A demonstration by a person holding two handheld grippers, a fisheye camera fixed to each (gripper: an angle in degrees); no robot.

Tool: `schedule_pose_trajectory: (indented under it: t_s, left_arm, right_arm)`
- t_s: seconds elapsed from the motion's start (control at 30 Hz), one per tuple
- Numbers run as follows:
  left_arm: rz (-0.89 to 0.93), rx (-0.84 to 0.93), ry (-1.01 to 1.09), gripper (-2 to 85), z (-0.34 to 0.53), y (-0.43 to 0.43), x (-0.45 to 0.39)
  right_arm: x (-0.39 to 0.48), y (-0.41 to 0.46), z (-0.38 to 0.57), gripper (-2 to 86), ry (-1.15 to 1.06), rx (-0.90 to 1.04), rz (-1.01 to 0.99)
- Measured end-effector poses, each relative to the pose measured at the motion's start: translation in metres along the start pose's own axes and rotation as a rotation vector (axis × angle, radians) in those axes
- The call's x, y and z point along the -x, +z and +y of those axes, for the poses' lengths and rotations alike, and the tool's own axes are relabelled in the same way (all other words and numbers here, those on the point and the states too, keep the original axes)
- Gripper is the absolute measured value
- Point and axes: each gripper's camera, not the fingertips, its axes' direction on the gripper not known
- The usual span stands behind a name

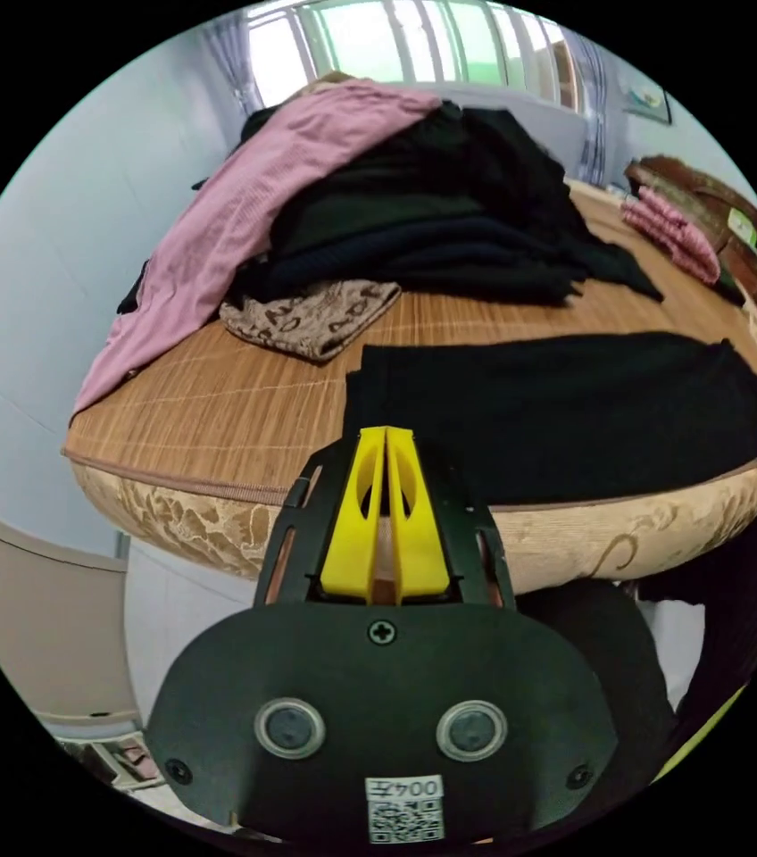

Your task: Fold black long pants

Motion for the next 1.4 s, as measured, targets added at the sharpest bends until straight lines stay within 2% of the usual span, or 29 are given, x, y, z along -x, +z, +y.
schedule_pose_trajectory:
  t_s: [0.1,0.17,0.27,0.43,0.53,0.6,0.73,0.83,0.93,1.07,1.23,1.3,1.4]
  left_arm:
    - [0.033,0.01,-0.052,0.6,-0.012,-0.012,0.002]
    - [0.03,-0.039,-0.055,0.5,-0.017,-0.03,-0.003]
    - [0.095,-0.042,-0.019,0.5,-0.028,-0.049,-0.026]
    - [0.174,-0.047,0.177,0.6,-0.049,-0.063,-0.123]
    - [0.1,-0.01,0.299,0.6,-0.064,-0.06,-0.177]
    - [0.084,0.063,0.304,0.6,-0.074,-0.049,-0.193]
    - [0.1,0.057,0.277,0.7,-0.089,-0.045,-0.191]
    - [0.139,0.079,0.258,0.7,-0.101,-0.042,-0.181]
    - [0.204,0.083,0.23,0.6,-0.108,-0.038,-0.175]
    - [0.172,0.073,0.218,0.4,-0.113,-0.037,-0.185]
    - [0.093,0.059,0.262,0.3,-0.119,-0.036,-0.203]
    - [0.119,0.063,0.231,0.3,-0.121,-0.034,-0.199]
    - [0.171,0.072,0.192,0.3,-0.125,-0.029,-0.19]
  right_arm:
    - [-0.029,-0.011,0.011,6.6,-0.028,-0.003,-0.045]
    - [-0.063,-0.042,0.03,6.7,0.002,-0.148,-0.064]
    - [-0.122,-0.065,0.063,7.8,0.08,-0.241,-0.023]
    - [-0.24,-0.061,0.119,8.8,0.275,-0.229,-0.083]
    - [-0.301,-0.055,0.141,11.5,0.376,-0.251,-0.221]
    - [-0.327,-0.051,0.147,12.9,0.409,-0.264,-0.281]
    - [-0.376,-0.042,0.158,10.7,0.524,-0.205,-0.304]
    - [-0.411,-0.048,0.18,11.1,0.612,-0.238,-0.321]
    - [-0.446,-0.042,0.201,11.7,0.679,-0.239,-0.474]
    - [-0.488,-0.033,0.209,11.1,0.699,-0.237,-0.629]
    - [-0.524,-0.026,0.206,6.0,0.7,-0.155,-0.64]
    - [-0.534,-0.034,0.205,4.8,0.681,-0.169,-0.661]
    - [-0.541,-0.06,0.195,4.2,0.603,-0.138,-0.572]
